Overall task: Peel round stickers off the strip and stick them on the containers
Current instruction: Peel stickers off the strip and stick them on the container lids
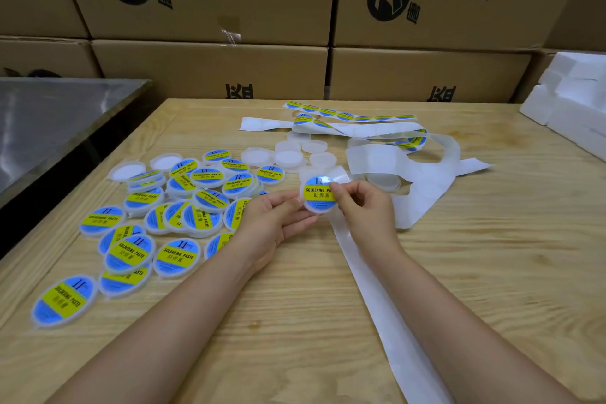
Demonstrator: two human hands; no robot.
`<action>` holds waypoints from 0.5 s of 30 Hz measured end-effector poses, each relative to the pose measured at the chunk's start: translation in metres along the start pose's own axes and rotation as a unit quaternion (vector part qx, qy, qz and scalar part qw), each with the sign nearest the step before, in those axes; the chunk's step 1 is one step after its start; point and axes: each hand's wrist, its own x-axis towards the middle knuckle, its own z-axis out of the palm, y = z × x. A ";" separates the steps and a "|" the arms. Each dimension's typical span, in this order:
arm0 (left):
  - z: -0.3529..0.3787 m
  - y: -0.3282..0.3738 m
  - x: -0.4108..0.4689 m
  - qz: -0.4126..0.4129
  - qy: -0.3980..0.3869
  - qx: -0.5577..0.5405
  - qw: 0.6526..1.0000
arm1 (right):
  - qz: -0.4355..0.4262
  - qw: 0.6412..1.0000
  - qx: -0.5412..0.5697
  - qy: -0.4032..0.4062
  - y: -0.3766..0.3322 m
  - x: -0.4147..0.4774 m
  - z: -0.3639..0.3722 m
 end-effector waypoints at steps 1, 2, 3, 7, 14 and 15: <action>0.000 0.000 0.000 -0.001 0.002 0.001 1.000 | -0.001 1.000 -0.003 0.002 0.000 0.000 0.000; 0.000 0.000 0.000 0.000 0.003 0.002 1.000 | -0.003 1.000 -0.005 0.005 0.000 0.000 0.000; 0.001 0.000 0.000 0.000 0.004 0.003 1.000 | -0.005 1.000 -0.009 0.007 0.001 -0.001 0.000; 0.001 0.000 -0.001 0.000 0.001 0.007 1.000 | -0.001 1.000 -0.024 0.009 0.000 -0.001 0.001; 0.004 -0.001 -0.002 0.008 0.012 0.025 1.000 | 0.000 0.999 -0.045 0.014 -0.002 -0.003 0.001; 0.005 -0.001 -0.002 0.014 0.019 0.037 0.999 | -0.001 0.999 -0.047 0.014 -0.003 -0.003 0.001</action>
